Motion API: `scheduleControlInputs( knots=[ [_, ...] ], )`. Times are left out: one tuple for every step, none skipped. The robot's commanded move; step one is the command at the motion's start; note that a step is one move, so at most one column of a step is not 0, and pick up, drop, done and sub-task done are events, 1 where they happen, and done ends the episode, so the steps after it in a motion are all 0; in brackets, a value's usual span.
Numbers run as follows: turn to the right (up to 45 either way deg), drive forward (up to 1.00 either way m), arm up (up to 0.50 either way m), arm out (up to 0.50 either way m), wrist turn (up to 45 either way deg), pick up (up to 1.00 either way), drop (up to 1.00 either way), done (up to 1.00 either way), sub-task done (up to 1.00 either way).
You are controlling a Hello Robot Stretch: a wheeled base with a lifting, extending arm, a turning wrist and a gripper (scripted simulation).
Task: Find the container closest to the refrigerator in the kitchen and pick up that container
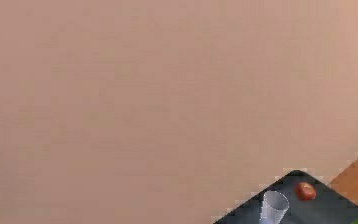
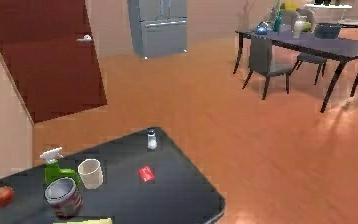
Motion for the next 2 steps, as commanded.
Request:
scheduleControlInputs(
  knots=[
    [45.0,0.00,0.00,0.00,0.0,0.00,0.00,0.00,0.00],
    [45.0,0.00,0.00,0.00,0.0,0.00,0.00,0.00,0.00]
  ],
)
